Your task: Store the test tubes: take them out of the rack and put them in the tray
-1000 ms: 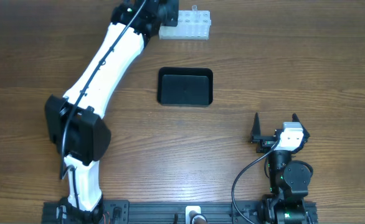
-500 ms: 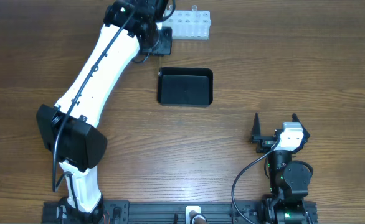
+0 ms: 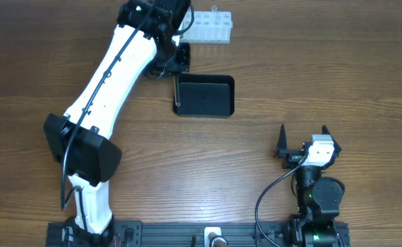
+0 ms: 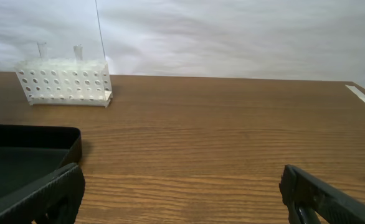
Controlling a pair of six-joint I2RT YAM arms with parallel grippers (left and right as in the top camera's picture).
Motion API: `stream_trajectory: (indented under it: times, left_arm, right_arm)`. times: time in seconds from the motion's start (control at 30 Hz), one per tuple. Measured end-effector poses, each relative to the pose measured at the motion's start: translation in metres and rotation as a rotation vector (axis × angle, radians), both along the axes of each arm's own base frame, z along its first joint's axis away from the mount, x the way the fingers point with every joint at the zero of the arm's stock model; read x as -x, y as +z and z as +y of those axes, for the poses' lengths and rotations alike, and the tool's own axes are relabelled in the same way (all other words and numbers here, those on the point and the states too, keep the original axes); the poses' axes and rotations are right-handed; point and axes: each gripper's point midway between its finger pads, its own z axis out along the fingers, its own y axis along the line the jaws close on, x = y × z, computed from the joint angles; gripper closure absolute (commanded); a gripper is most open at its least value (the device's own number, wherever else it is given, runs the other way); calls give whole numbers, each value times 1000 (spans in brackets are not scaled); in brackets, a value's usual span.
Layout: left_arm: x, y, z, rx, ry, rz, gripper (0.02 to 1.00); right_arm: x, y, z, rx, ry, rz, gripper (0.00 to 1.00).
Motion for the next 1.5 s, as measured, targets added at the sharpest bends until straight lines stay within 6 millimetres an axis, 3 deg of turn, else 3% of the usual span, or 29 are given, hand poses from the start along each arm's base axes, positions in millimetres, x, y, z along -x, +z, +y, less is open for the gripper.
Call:
stream_trajectory:
  times: [0.17, 0.5, 0.93, 1.5]
  left_arm:
    - [-6, -3, -4, -6, 5, 34, 972]
    - [-6, -38, -4, -53, 6, 133, 963]
    - [-25, -55, -14, -44, 3, 117, 954]
    - [-28, -101, -18, -73, 2, 191, 956]
  right_arm:
    - [0, 0, 0, 0, 0, 0, 9]
    - [0, 0, 0, 0, 0, 0, 9]
    - [0, 0, 0, 0, 0, 0, 7]
    - [0, 0, 0, 0, 0, 0, 9]
